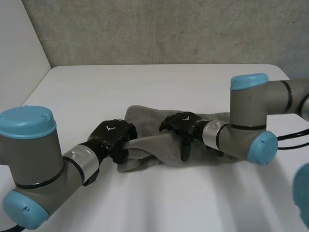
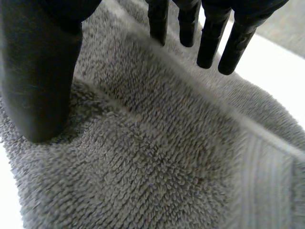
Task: Fold the towel.
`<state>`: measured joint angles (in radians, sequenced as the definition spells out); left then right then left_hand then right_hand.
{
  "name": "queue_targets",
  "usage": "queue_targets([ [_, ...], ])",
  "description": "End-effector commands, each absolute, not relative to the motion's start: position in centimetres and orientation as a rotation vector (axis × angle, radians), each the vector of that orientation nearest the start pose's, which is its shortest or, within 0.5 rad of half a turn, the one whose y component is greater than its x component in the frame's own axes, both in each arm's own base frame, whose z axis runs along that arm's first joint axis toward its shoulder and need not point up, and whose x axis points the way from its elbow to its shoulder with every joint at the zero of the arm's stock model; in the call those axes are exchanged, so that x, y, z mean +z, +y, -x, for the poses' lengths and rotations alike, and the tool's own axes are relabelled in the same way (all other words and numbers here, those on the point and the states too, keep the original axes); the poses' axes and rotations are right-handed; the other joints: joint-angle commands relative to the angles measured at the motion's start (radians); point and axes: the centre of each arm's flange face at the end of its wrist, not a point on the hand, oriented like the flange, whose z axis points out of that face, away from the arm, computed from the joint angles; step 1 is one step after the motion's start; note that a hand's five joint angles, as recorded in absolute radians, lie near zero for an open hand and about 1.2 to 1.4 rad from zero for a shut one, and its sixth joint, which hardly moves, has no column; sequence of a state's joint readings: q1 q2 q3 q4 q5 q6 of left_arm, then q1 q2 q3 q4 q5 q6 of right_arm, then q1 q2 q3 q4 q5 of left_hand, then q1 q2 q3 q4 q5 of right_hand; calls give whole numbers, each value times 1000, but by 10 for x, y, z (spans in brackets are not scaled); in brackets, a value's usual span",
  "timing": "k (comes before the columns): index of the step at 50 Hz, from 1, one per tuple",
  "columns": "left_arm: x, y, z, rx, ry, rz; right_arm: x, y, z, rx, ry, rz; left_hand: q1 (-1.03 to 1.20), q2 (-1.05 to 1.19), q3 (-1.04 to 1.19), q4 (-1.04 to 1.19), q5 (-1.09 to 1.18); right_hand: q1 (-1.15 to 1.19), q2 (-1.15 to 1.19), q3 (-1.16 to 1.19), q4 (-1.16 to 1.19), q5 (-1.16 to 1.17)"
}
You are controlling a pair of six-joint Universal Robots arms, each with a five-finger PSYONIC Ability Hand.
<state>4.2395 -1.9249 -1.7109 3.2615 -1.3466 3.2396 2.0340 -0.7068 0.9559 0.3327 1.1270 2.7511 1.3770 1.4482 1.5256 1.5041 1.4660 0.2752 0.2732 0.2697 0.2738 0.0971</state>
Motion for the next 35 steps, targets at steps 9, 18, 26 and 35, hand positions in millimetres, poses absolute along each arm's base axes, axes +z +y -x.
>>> queue_targets([
  [9,171,-226,280,-1926,2592,-1187,158,-311,-341,-1152,2044,1271,19,-52,-129,-108,-244,785,786,790,786,788],
  [18,183,-256,292,-2014,2449,-1212,194,-310,-337,-1178,1960,1419,19,-52,-129,-108,-244,1120,1122,1126,1122,1124],
  [26,219,-304,316,-2243,2271,-1160,228,-332,-340,-1517,1839,1598,19,-52,-129,-108,-244,1121,1123,1127,1122,1125],
  [35,364,-358,324,-2796,1640,-648,402,-373,-348,-2836,1150,1026,19,-52,-129,-108,-244,1121,1123,1127,1122,1125],
])
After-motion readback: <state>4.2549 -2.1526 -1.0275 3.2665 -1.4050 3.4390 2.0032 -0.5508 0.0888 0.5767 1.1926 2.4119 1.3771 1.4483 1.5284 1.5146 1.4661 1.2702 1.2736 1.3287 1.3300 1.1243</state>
